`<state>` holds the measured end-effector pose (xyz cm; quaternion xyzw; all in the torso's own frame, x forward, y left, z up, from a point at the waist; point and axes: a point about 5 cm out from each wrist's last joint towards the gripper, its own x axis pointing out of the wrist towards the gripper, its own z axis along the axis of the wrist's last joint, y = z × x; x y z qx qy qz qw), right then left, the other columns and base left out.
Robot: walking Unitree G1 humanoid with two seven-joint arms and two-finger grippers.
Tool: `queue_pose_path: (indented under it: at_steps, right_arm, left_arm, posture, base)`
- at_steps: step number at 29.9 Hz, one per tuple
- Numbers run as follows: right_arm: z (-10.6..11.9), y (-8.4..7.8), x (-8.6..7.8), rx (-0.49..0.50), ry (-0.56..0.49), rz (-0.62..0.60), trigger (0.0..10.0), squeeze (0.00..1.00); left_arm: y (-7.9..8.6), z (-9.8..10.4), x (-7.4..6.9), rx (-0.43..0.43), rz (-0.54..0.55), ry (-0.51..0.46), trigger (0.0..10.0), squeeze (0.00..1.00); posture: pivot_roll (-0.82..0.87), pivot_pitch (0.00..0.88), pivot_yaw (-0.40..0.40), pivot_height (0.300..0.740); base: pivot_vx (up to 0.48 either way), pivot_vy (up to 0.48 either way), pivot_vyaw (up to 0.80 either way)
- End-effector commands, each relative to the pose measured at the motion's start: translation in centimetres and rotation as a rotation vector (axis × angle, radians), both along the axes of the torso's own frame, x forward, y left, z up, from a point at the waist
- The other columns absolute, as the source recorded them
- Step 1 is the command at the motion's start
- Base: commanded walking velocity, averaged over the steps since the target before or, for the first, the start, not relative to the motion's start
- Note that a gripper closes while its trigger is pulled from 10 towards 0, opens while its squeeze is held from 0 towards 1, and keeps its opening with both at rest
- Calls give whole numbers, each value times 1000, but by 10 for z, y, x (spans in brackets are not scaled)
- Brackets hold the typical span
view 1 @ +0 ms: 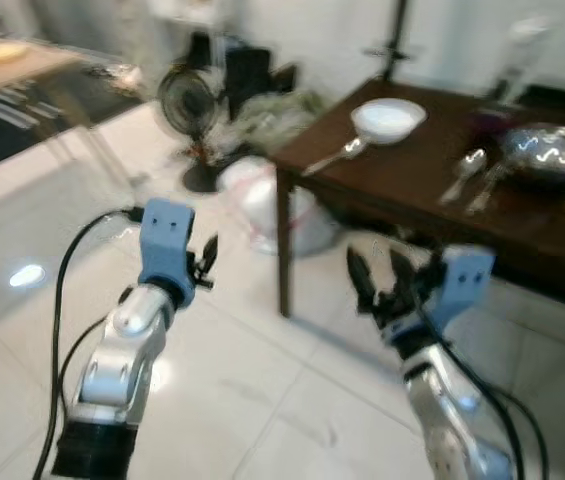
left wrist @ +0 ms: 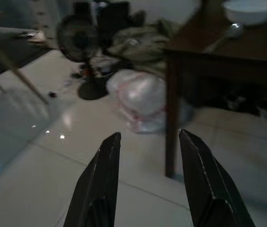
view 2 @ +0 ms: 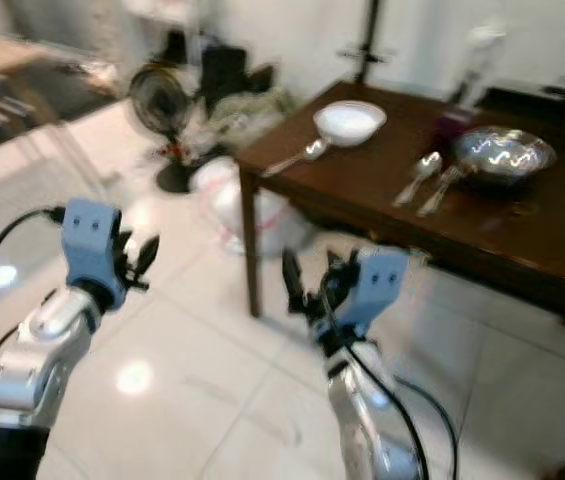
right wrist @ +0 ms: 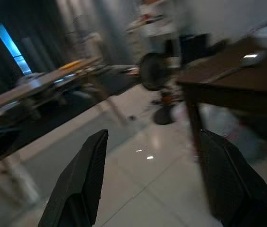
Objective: Setting the table
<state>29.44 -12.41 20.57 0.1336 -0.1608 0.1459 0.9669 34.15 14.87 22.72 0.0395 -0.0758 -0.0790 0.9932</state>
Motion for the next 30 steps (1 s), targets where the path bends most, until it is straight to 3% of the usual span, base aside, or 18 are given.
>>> queue_pose_path:
  at_steps: [1,20,24,30]
  right_arm:
    - [-1,1,-2,12,2,17,10000,0]
    - [1,5,-5,17,-7,68,10000,0]
    - [2,6,-6,-8,-18,56,10000,0]
    - [1,7,-5,-1,-12,51,10000,0]
  left_arm:
    - [1,-5,0,10,8,19,10000,0]
    - [10,-3,4,16,113,0,10000,0]
    - [23,-6,7,26,237,10,10000,0]
    - [27,-5,8,17,253,10,10000,0]
  posture:
    - [3,127,82,740]
    - [3,130,82,740]
    - [4,131,81,740]
    - [3,130,81,740]
  base:
    - [0,0,794]
    - [0,0,794]
    - [480,0,394]
    - [480,0,0]
